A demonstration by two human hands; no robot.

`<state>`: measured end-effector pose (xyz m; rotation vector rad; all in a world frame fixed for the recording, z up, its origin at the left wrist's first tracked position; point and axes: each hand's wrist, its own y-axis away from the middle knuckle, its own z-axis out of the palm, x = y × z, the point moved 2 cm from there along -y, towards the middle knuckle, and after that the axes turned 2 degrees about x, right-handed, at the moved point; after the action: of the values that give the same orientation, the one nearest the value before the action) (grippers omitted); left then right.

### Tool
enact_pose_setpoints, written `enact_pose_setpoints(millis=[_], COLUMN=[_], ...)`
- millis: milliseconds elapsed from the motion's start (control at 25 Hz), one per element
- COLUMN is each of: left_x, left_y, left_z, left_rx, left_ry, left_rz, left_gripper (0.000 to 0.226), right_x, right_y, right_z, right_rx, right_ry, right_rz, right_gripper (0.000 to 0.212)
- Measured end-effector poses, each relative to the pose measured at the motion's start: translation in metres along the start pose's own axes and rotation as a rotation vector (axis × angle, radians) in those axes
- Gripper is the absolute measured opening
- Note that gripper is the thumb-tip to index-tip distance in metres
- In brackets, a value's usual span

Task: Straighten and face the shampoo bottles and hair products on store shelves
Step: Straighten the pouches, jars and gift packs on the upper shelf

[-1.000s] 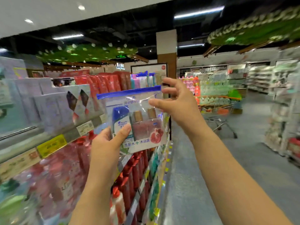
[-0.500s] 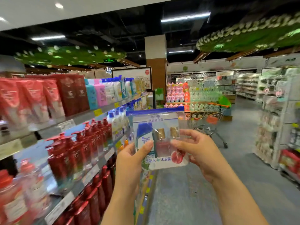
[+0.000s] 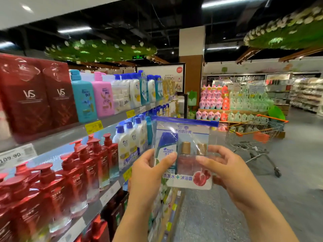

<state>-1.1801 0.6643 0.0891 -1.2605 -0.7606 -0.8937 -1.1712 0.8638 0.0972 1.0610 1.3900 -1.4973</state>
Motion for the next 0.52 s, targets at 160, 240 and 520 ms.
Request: enact_pose_setpoints(millis=[160, 240, 520], left_x=[-0.035, -0.051, -0.114], left_y=[-0.114, -0.155, -0.282], left_z=[-0.002, -0.008, -0.044], left_rx=[0.024, 0.076, 0.248], left_ry=[-0.024, -0.071, -0.330], left_rz=[0.044, 0.059, 0.126], left_gripper=[0.024, 0.031, 0.036], right_x=[0.023, 0.039, 0.103], right_y=[-0.120, -0.172, -0.349], right_z=[0.017, 0.024, 0.075], right_rx=[0.006, -0.021, -0.191], right_ry=[-0.010, -0.021, -0.062], right_rz=[-0.048, -0.053, -0.090], right_gripper=[0.045, 0.059, 0.088])
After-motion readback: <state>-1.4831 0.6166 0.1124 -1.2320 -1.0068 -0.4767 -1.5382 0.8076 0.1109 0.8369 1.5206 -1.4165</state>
